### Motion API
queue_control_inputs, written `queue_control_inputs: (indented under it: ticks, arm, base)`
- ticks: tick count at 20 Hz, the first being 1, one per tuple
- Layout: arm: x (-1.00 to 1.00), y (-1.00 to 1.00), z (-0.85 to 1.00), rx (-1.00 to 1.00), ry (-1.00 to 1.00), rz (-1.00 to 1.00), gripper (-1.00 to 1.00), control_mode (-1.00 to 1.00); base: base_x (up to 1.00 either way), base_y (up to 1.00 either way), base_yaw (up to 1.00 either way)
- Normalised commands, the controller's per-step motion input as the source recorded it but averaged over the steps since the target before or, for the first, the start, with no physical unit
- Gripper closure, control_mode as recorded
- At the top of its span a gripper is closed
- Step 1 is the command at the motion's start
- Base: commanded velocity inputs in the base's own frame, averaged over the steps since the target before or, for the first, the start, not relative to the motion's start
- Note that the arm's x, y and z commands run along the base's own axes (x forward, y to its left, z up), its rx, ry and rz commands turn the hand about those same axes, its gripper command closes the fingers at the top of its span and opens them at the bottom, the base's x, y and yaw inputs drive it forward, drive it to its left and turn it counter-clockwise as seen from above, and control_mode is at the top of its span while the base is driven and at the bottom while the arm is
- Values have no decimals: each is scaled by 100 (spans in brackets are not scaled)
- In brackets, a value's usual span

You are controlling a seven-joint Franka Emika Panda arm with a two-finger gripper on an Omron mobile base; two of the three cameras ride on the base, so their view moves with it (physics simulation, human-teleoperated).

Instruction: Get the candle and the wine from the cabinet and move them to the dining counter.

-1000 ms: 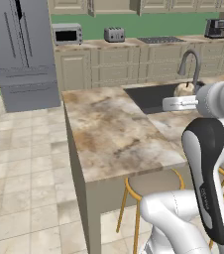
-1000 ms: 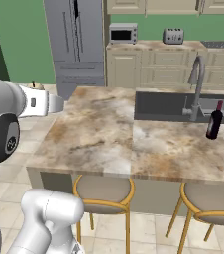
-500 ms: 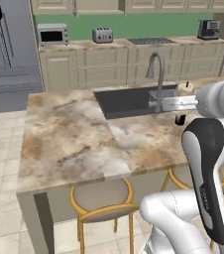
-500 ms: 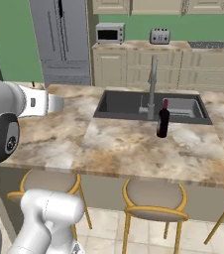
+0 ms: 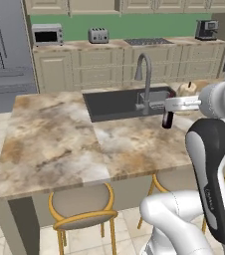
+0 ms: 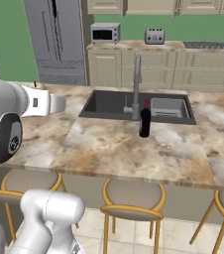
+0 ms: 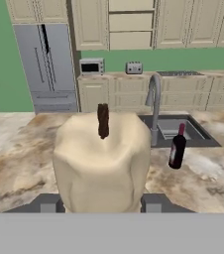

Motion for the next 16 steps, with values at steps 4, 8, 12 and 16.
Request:
queue_control_inputs:
  ticks: [4, 8, 12, 16]
  arm:
    - [0, 0, 0, 0, 0, 0, 100, 100]
    - [0, 0, 0, 0, 0, 0, 100, 100]
    - [0, 0, 0, 0, 0, 0, 100, 100]
    - [0, 0, 0, 0, 0, 0, 100, 100]
  base:
    - [54, -28, 0]
    - [68, -14, 0]
    - [69, -20, 0]
    - [71, -10, 0]
